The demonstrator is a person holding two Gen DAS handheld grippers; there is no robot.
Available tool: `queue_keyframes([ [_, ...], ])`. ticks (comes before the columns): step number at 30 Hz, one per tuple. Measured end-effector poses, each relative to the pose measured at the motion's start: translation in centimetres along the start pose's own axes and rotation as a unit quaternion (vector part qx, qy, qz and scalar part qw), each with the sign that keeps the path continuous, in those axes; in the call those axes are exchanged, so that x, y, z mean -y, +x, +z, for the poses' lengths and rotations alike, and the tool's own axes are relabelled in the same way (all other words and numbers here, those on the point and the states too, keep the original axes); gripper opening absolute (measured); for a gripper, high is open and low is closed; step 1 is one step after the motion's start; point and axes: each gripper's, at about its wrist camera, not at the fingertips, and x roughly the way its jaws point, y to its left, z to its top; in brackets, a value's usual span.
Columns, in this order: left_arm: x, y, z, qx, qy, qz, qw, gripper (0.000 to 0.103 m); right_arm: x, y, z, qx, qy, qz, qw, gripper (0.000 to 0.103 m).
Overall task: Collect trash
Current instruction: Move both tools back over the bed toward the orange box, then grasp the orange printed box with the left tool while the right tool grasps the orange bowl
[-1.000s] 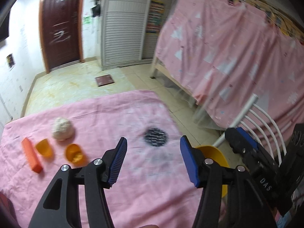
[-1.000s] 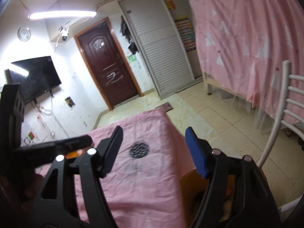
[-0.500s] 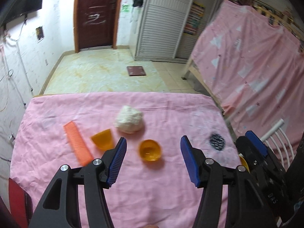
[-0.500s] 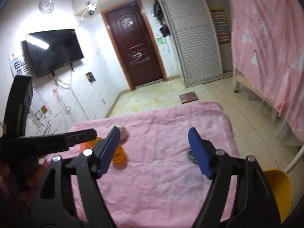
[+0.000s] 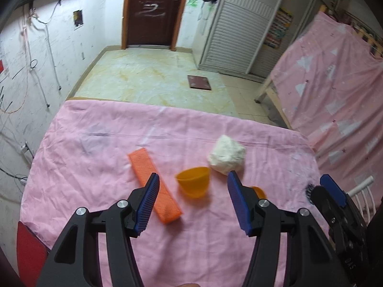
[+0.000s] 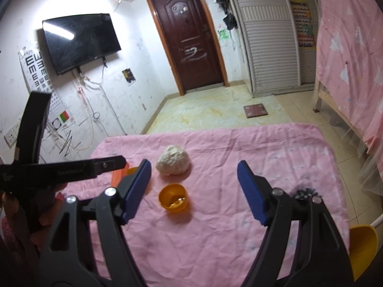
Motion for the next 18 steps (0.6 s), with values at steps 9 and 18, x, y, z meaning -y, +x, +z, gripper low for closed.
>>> queue_keyframes([
  [9, -3.3, 1.8, 0.6, -0.007, -0.038, 0.022, 0.9990, 0.052, -2.4, 3.1, -0.8, -0.047, -0.046, 0.008, 0.998, 0.079],
  [18, -4.8, 4.5, 0.8, -0.028, -0.059, 0.044, 0.9969, 0.052, -3.1, 5.6, -1.7, -0.090, -0.063, 0.008, 0.994, 0.084],
])
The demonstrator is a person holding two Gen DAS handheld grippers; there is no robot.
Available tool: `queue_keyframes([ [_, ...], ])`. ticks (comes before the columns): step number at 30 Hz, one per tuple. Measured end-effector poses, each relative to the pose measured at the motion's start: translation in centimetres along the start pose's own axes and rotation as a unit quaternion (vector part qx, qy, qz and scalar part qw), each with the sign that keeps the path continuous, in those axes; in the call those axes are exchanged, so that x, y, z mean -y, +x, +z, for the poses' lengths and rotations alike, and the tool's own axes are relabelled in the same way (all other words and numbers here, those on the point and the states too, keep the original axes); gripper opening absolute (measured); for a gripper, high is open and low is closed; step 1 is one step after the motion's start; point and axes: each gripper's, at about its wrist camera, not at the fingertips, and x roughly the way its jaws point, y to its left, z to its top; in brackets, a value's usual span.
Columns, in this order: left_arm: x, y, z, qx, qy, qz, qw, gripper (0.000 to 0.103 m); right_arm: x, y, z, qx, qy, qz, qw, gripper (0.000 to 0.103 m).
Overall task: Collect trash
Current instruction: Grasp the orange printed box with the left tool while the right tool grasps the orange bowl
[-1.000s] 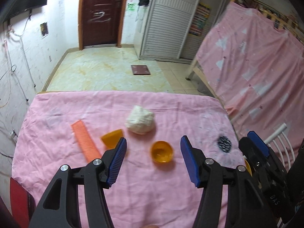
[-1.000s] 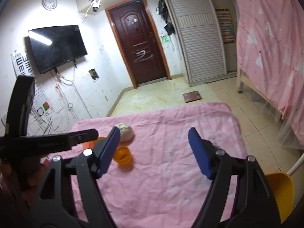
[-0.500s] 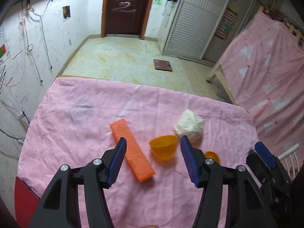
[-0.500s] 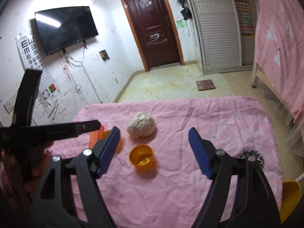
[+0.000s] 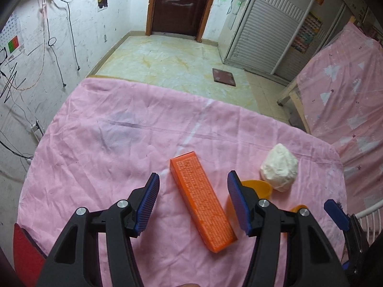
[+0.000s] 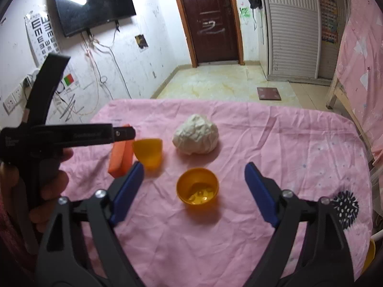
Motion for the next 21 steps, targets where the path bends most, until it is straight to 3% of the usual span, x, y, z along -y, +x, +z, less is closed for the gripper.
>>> queue_keyframes([
  [11, 0.5, 1.5, 0.0, 0.009, 0.020, 0.037, 0.9991, 0.052, -0.3, 3.1, -0.3, -0.063, -0.027, -0.011, 0.998, 0.086],
  [21, 0.7, 0.8, -1.3, 0.011, 0.011, 0.031, 0.9994, 0.053, -0.6, 3.6, -0.1, -0.069, -0.028, -0.003, 0.997, 0.086],
])
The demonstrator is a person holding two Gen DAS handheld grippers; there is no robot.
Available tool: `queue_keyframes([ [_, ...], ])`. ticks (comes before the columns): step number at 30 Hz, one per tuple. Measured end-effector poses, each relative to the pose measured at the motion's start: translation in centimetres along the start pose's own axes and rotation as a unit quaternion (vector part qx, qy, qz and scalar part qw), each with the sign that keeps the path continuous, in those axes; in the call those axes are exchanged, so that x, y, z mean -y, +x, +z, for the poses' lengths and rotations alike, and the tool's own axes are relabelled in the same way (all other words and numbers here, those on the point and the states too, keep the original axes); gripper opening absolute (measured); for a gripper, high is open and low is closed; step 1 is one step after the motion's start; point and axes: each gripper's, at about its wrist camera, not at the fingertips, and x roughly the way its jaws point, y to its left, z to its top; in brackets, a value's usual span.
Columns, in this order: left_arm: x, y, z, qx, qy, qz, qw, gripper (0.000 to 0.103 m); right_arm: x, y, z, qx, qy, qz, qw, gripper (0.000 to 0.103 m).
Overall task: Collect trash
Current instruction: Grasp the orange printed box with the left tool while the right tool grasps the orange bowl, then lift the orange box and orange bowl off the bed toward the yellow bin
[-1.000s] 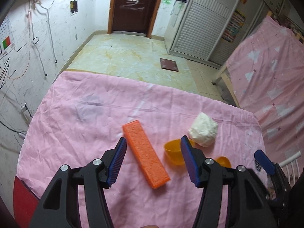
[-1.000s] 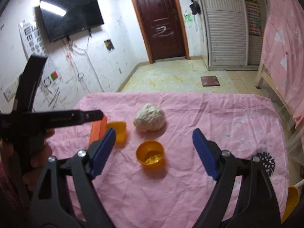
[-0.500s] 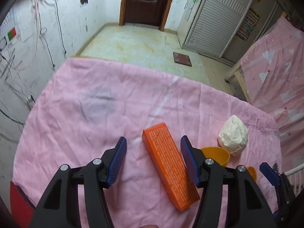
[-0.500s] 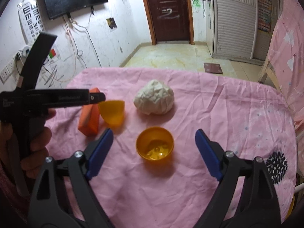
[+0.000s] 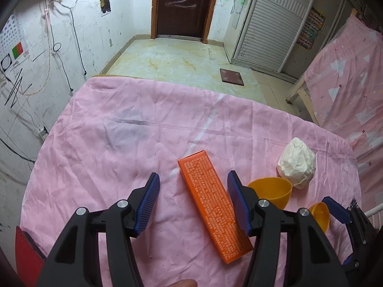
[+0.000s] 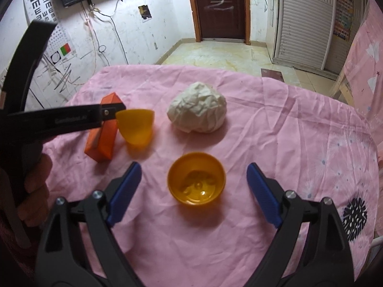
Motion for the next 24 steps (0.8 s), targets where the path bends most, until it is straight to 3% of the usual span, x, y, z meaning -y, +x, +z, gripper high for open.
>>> queue_keyframes([
  [6, -0.6, -0.9, -0.8, -0.005, -0.003, -0.001, 1.0000, 0.072, 0.3, 0.0, 0.1, -0.002, -0.001, -0.010, 1.000, 0.086],
  [8, -0.8, -1.3, -1.0, 0.002, 0.002, 0.006, 1.0000, 0.073, 0.4, 0.0, 0.1, -0.003, -0.003, -0.013, 1.000, 0.085],
  [13, -0.3, -0.8, -1.5, -0.005, 0.009, 0.021, 0.9997, 0.073, 0.7, -0.2, 0.1, 0.004, 0.005, -0.026, 1.000, 0.069],
  [16, 0.1, -0.8, -1.8, 0.000, 0.014, 0.039, 0.9991, 0.058, 1.3, -0.4, 0.0, 0.008, 0.013, -0.026, 1.000, 0.057],
  [18, 0.3, -1.0, -1.9, 0.004, 0.022, 0.049, 0.9986, 0.036, 1.7, -0.7, -0.1, 0.013, 0.021, -0.019, 1.000, 0.041],
  [21, 0.6, -1.3, -2.2, 0.006, 0.034, 0.054, 0.9979, 0.018, 1.7, -1.3, -0.2, 0.026, 0.021, -0.017, 0.999, 0.040],
  [24, 0.8, -1.9, -2.2, 0.014, 0.036, 0.056, 0.9977, 0.016, 1.7, -2.3, -0.3, 0.041, 0.021, -0.015, 0.999, 0.040],
])
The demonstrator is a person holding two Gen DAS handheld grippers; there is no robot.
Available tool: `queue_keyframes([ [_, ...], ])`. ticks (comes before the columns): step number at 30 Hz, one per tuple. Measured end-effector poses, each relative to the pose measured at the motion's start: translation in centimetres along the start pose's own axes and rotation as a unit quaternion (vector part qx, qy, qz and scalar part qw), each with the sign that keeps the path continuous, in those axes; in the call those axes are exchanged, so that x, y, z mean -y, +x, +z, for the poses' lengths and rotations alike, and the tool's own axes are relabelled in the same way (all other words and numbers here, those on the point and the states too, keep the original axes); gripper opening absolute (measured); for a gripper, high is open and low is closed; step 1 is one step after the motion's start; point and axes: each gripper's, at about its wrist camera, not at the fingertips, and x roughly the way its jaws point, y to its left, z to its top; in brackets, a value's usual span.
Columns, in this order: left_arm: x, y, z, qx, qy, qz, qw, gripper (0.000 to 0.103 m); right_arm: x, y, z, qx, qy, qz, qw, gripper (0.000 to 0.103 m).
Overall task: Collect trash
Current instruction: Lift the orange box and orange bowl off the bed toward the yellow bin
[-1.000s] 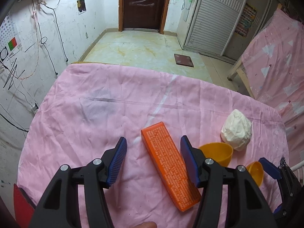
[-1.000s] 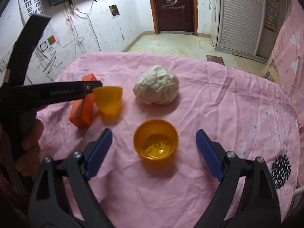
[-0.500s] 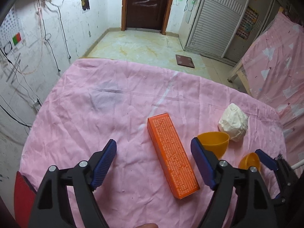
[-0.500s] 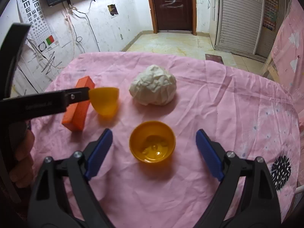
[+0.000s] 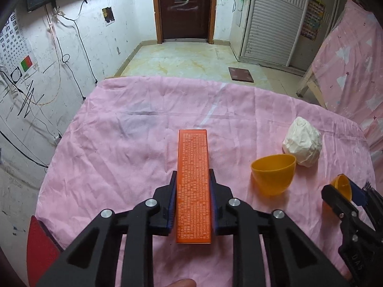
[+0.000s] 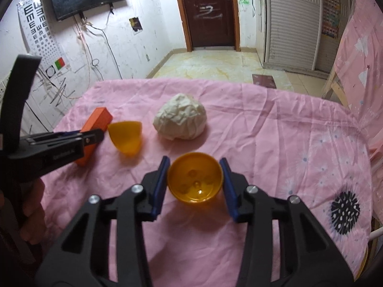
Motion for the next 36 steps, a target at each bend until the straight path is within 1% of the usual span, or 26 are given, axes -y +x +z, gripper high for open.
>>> queue_keyframes([
  [6, 0.9, -2.9, 0.2, 0.043, 0.011, 0.018, 0.9989, 0.016, 1.1, -2.8, 0.2, 0.043, 0.018, 0.002, 0.999, 0.040],
  [13, 3.6, -5.9, 0.8, 0.067, 0.031, 0.007, 0.9972, 0.016, 3.9, -6.7, -0.2, 0.092, 0.048, -0.013, 0.995, 0.040],
  [16, 4.9, -6.7, 1.0, 0.075, 0.044, 0.001, 0.9962, 0.016, 5.5, -8.2, -0.7, 0.108, 0.068, -0.016, 0.992, 0.040],
  [27, 9.8, -8.1, 0.8, 0.091, 0.094, -0.018, 0.9912, 0.016, 11.2, -13.2, -3.5, 0.153, 0.118, -0.059, 0.979, 0.041],
  [36, 15.3, -9.3, -0.7, 0.092, 0.144, -0.057, 0.9836, 0.016, 15.6, -16.9, -6.7, 0.176, 0.159, -0.101, 0.966, 0.041],
])
